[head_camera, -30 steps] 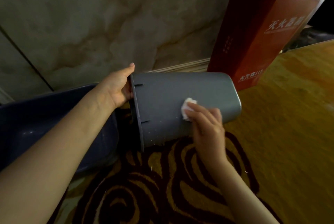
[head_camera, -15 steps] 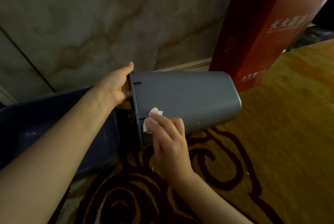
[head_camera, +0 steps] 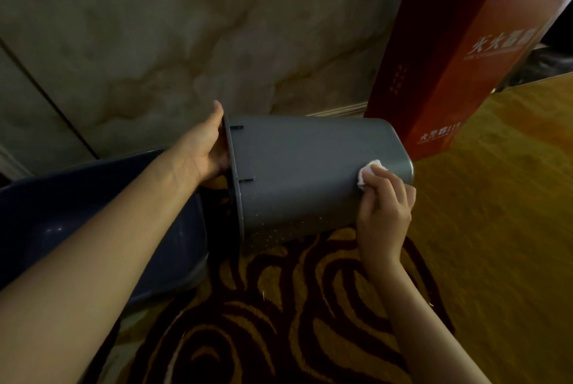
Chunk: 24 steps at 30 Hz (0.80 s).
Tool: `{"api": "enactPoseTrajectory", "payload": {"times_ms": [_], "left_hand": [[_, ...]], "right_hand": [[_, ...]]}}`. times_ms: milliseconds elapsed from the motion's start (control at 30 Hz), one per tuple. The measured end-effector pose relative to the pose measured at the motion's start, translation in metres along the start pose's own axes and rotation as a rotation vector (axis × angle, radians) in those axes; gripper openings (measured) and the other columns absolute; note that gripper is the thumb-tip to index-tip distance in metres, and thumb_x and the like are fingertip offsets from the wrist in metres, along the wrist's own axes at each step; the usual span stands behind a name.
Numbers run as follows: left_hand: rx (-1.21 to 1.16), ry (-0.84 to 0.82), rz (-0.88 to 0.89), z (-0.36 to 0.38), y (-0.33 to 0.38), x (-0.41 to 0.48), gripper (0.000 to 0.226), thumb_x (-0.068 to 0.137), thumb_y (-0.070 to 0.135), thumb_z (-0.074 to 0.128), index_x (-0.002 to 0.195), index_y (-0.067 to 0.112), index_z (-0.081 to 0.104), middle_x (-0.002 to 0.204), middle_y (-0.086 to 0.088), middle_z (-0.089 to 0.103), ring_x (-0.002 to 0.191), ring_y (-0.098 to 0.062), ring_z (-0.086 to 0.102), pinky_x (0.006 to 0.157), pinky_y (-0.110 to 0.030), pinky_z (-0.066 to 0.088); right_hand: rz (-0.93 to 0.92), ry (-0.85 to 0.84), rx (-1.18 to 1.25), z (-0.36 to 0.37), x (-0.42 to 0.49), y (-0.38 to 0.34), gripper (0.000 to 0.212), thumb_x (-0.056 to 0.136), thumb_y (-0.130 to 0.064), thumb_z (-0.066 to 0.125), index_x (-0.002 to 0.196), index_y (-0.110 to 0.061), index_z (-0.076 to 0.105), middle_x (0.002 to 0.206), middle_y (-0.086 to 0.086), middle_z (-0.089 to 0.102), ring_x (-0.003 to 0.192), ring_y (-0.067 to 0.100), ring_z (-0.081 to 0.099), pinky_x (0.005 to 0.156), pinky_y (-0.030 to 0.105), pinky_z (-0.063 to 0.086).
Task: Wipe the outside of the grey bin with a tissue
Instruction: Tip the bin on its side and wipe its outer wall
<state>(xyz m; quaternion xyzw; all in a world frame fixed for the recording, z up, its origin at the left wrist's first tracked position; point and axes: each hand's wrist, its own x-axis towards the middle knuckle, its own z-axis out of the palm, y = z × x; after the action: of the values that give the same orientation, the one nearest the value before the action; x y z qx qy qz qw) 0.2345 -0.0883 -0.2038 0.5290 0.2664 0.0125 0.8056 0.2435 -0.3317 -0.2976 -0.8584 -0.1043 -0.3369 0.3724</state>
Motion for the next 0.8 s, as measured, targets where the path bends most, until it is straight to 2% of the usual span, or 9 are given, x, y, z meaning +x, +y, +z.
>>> {"api": "enactPoseTrajectory", "payload": {"times_ms": [133, 200, 300, 433, 533, 633, 733, 800], "left_hand": [[0.013, -0.243, -0.053, -0.014, -0.020, -0.017, 0.044, 0.091, 0.052, 0.033, 0.105, 0.022, 0.062, 0.094, -0.001, 0.077, 0.085, -0.016, 0.072, 0.061, -0.033, 0.059], [-0.027, -0.311, -0.057, -0.018, -0.025, -0.023, 0.040, 0.094, 0.046, 0.033, 0.109, 0.023, 0.061, 0.101, 0.000, 0.075, 0.093, -0.017, 0.071, 0.066, -0.034, 0.059], [-0.106, -0.296, -0.065, -0.019, -0.032, -0.028, 0.033, 0.096, 0.036, 0.036, 0.108, 0.018, 0.061, 0.094, -0.001, 0.076, 0.086, -0.016, 0.072, 0.063, -0.032, 0.059], [-0.123, -0.240, -0.041, -0.014, -0.034, -0.026, 0.030, 0.096, 0.032, 0.038, 0.102, 0.016, 0.063, 0.083, -0.001, 0.077, 0.075, -0.015, 0.073, 0.059, -0.030, 0.060], [-0.124, -0.238, -0.046, -0.013, -0.035, -0.025, 0.035, 0.096, 0.035, 0.037, 0.099, 0.014, 0.064, 0.082, -0.002, 0.076, 0.072, -0.014, 0.071, 0.066, -0.028, 0.057], [-0.104, -0.218, -0.064, -0.013, -0.035, -0.025, 0.034, 0.095, 0.038, 0.039, 0.099, 0.015, 0.063, 0.087, -0.002, 0.068, 0.076, -0.014, 0.064, 0.071, -0.027, 0.055], [-0.125, -0.196, -0.061, -0.014, -0.034, -0.024, 0.032, 0.094, 0.036, 0.042, 0.102, 0.014, 0.064, 0.089, -0.003, 0.073, 0.079, -0.016, 0.069, 0.076, -0.031, 0.056], [-0.111, -0.175, -0.040, -0.013, -0.033, -0.023, 0.030, 0.094, 0.034, 0.043, 0.101, 0.014, 0.064, 0.085, -0.003, 0.076, 0.076, -0.016, 0.072, 0.071, -0.032, 0.058]], "right_hand": [[0.022, -0.034, -0.004, 0.006, 0.012, -0.005, 0.017, 0.087, 0.005, 0.054, 0.098, -0.004, 0.065, 0.110, 0.011, 0.065, 0.091, 0.024, 0.052, 0.079, 0.025, 0.033], [0.046, -0.038, -0.003, 0.007, 0.016, -0.009, 0.018, 0.087, 0.005, 0.054, 0.098, -0.006, 0.064, 0.109, 0.010, 0.065, 0.090, 0.020, 0.047, 0.077, 0.026, 0.034], [0.056, -0.050, 0.023, 0.006, 0.012, -0.024, 0.018, 0.086, 0.005, 0.054, 0.096, -0.008, 0.064, 0.106, 0.008, 0.066, 0.090, 0.022, 0.051, 0.077, 0.022, 0.030], [-0.174, -0.159, 0.125, 0.013, -0.017, -0.068, 0.022, 0.085, 0.003, 0.051, 0.096, -0.010, 0.064, 0.107, 0.005, 0.066, 0.091, 0.019, 0.055, 0.081, 0.011, 0.028], [-0.338, -0.246, 0.243, 0.026, -0.039, -0.103, 0.022, 0.084, 0.001, 0.055, 0.102, -0.008, 0.066, 0.111, 0.006, 0.065, 0.088, 0.018, 0.052, 0.083, 0.016, 0.034], [-0.354, -0.220, 0.276, 0.033, -0.044, -0.114, 0.020, 0.089, -0.006, 0.052, 0.103, -0.005, 0.066, 0.112, 0.008, 0.066, 0.088, 0.017, 0.048, 0.080, 0.022, 0.041], [-0.459, -0.202, 0.245, 0.035, -0.049, -0.102, 0.024, 0.093, -0.011, 0.045, 0.108, -0.008, 0.063, 0.116, 0.005, 0.061, 0.088, 0.015, 0.046, 0.080, 0.022, 0.039], [-0.512, -0.237, 0.191, 0.035, -0.055, -0.086, 0.023, 0.092, -0.011, 0.044, 0.110, -0.012, 0.059, 0.121, 0.001, 0.051, 0.090, 0.014, 0.045, 0.081, 0.021, 0.038]]}}
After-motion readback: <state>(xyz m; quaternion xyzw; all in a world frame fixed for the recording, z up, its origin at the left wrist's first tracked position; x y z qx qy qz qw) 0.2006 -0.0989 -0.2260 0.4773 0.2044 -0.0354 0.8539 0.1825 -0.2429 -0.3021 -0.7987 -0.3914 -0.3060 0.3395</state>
